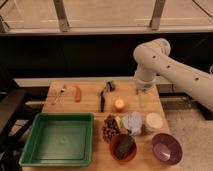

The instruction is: Place brush in tray

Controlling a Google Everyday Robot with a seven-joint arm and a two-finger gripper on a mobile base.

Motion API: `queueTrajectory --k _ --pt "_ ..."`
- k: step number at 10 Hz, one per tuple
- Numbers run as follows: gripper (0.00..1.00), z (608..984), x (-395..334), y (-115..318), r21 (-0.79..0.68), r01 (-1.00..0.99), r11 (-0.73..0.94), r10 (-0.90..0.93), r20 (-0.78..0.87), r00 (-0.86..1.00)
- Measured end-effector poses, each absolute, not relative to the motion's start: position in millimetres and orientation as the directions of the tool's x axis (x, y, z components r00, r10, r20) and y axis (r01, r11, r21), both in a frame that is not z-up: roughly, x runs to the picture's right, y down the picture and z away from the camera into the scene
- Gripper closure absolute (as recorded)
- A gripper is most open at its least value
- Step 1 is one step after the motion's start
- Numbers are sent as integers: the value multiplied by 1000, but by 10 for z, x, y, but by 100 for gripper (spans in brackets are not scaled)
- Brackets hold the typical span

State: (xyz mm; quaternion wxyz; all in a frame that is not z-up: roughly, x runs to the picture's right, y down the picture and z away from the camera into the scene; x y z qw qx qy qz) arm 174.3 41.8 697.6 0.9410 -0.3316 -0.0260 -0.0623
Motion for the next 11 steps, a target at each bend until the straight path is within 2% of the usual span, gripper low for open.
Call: queueTrajectory --k 8,9,11 --pt "30 6970 1748 408 -617 144 773 -113 89 990" --pt "30 6961 1747 372 -605 173 777 -153 86 984" --pt "30 6973 1591 283 -549 358 756 -336 145 931"
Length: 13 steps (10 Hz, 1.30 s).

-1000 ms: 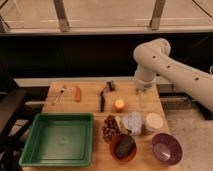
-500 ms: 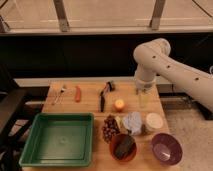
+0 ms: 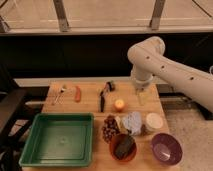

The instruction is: Place brush in tray

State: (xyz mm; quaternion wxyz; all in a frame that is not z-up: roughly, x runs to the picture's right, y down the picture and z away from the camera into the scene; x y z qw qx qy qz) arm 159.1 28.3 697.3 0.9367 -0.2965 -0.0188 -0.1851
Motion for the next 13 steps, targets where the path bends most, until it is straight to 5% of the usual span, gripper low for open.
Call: queueTrajectory --k 4,13 --pt "30 7249 1097 229 -403 679 614 -632 265 729" --pt "30 8017 463 276 -331 776 537 -660 409 631"
